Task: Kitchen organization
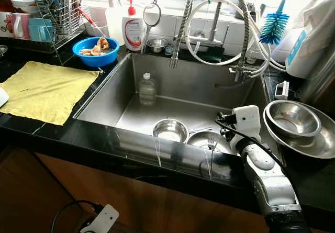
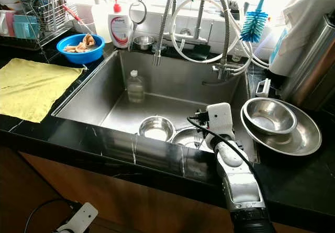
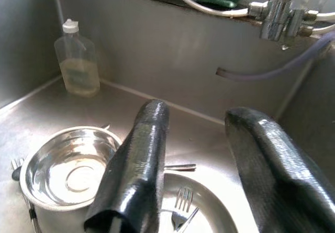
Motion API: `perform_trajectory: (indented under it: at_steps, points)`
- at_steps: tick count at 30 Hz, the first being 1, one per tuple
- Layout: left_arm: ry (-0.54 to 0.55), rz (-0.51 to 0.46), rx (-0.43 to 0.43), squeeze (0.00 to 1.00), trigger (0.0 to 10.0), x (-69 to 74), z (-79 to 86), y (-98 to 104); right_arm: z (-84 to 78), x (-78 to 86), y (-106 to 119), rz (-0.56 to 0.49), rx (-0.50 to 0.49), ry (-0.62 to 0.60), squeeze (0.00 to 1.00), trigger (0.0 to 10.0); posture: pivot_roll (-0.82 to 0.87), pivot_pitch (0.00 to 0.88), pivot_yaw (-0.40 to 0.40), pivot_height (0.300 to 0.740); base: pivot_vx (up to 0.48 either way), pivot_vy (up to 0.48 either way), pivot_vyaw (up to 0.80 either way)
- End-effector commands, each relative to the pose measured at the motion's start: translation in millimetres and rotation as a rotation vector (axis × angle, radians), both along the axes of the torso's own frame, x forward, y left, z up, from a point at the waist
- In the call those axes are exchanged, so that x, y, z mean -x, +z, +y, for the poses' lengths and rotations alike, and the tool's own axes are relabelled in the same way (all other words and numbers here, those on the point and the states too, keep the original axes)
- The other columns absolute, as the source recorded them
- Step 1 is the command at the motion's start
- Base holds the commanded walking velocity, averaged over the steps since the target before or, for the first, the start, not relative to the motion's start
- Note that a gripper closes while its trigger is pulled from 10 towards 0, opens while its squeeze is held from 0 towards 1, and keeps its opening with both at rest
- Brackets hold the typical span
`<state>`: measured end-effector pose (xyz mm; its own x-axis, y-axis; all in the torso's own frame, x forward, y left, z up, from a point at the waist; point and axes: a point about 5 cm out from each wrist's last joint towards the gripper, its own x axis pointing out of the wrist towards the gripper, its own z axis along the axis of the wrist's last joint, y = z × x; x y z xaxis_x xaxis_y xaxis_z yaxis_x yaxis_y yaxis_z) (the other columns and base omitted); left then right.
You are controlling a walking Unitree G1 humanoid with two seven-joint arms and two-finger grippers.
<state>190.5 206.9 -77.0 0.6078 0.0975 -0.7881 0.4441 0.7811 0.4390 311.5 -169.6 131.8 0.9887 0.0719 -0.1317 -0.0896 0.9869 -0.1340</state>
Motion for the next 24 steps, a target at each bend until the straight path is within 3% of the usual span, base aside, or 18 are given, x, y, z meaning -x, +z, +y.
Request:
perform_trajectory:
  at_steps: [1,5,9,11,16,19,24]
  points:
    - [0.014,0.003,0.0,0.0,10.0,1.7,1.4,-1,-4.4,0.0,19,-0.076,-0.056,-0.033,0.01,10.0,-0.01,0.0,-0.04,0.74,0.0,0.0,0.0]
    - [0.02,0.001,0.003,0.0,10.0,1.6,1.0,-1,-11.9,-1.7,41,-0.156,-0.105,-0.059,0.0,10.0,-0.01,0.0,-0.039,0.74,0.0,0.0,0.0]
    - [0.023,0.0,0.004,0.0,10.0,1.2,0.7,-1,-35.6,-0.6,76,-0.279,-0.126,-0.159,0.0,10.0,-0.02,0.0,-0.036,0.74,0.0,0.0,0.0]
    - [0.024,-0.001,0.005,0.0,10.0,0.9,0.5,0,-44.4,1.6,83,-0.307,-0.13,-0.203,0.0,10.0,-0.02,0.0,-0.035,0.74,0.0,0.0,0.0]
    - [0.027,-0.001,0.008,0.0,10.0,0.7,0.1,0,-74.0,12.1,91,-0.364,-0.134,-0.389,0.0,10.0,-0.02,0.0,-0.035,0.74,0.0,0.0,0.0]
    - [0.027,-0.001,0.01,0.0,10.0,0.3,-0.4,0,-97.3,21.9,86,-0.345,-0.21,-0.517,0.0,10.0,-0.03,0.0,-0.033,0.74,0.0,0.0,0.0]
    - [0.027,-0.001,0.011,0.0,10.0,-0.1,-0.7,0,-110.4,29.2,80,-0.317,-0.276,-0.597,0.0,10.0,-0.04,0.0,-0.032,0.74,0.0,0.0,0.0]
